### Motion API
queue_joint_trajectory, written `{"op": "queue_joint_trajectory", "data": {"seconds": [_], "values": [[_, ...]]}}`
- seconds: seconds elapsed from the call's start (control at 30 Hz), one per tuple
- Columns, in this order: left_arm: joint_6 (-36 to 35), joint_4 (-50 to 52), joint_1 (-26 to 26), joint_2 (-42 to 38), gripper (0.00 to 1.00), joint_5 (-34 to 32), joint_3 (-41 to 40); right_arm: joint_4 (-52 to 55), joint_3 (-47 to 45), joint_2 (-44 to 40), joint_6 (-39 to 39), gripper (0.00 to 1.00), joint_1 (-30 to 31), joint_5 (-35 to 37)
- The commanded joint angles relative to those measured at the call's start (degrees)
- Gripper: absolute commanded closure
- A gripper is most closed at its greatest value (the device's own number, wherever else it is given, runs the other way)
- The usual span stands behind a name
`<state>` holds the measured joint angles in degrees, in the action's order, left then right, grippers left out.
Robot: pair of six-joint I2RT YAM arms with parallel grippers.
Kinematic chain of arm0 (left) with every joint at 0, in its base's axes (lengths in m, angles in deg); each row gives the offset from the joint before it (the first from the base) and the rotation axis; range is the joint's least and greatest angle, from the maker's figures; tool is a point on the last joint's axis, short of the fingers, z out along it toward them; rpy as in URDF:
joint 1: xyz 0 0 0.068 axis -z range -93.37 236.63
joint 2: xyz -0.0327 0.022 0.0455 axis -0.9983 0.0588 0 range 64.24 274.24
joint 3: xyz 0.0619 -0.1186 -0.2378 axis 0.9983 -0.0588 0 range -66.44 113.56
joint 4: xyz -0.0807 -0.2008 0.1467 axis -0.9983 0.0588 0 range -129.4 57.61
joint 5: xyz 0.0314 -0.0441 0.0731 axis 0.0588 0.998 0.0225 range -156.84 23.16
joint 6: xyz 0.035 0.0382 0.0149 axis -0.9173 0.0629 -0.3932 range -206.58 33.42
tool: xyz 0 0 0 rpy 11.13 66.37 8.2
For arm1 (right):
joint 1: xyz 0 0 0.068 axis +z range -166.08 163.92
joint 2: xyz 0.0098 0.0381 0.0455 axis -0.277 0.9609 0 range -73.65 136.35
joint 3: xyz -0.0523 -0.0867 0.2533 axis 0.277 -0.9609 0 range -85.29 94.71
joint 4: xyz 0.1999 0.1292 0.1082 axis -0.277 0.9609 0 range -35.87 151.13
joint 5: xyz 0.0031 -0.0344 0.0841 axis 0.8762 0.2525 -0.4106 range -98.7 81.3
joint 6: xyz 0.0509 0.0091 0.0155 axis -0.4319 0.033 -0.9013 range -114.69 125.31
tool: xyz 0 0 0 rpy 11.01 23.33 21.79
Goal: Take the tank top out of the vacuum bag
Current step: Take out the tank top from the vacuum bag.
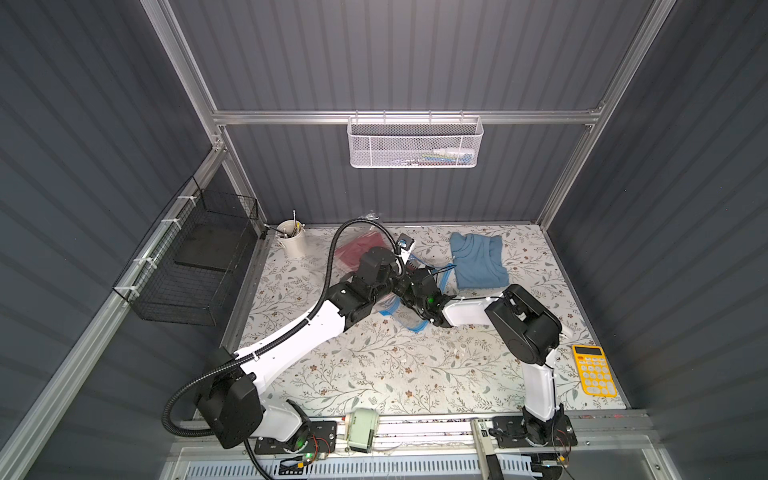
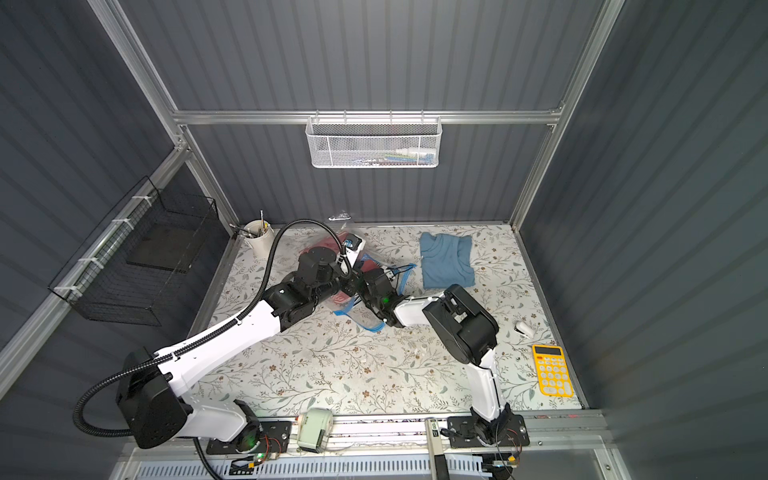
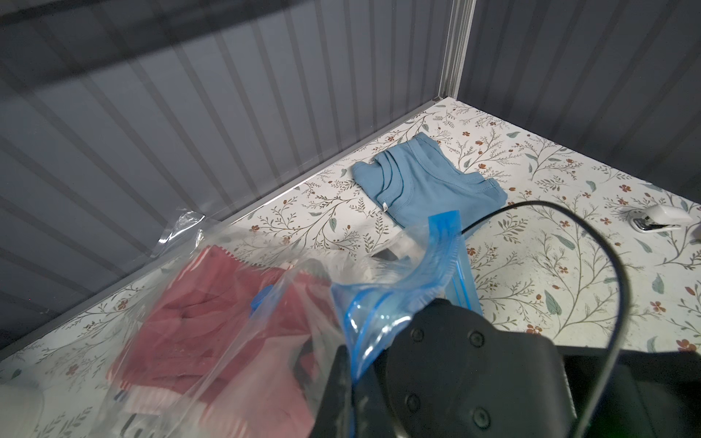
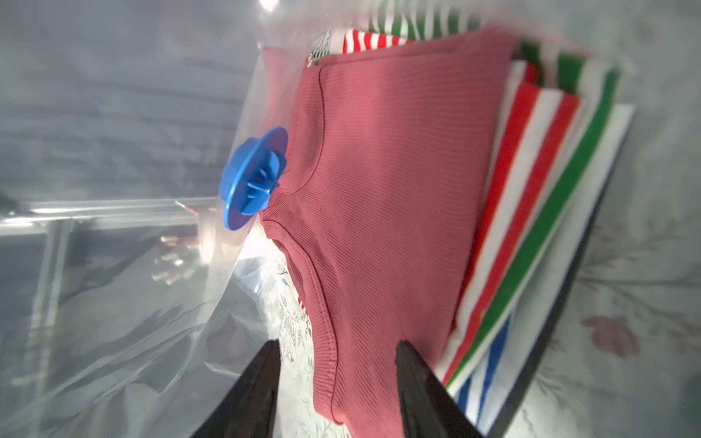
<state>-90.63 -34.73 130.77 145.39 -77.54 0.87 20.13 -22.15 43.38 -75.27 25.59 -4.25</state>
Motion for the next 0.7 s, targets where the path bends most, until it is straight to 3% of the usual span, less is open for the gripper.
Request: {"op": "queue_joint_trajectory", "data": {"seconds": [0.0,0.67], "values": [[-0.34,-0.94,-0.37,-0.51,1.0,-0.54,-0.25,2.09,1.38,1.23,0.09,0.49,-0.18,-0.12],[-0.6,-0.89,-0.37,-0.8,1.0,-0.73,-0.29,2.4,3.38,4.05,-0.72,0.48,-0.05,-1.89]]}}
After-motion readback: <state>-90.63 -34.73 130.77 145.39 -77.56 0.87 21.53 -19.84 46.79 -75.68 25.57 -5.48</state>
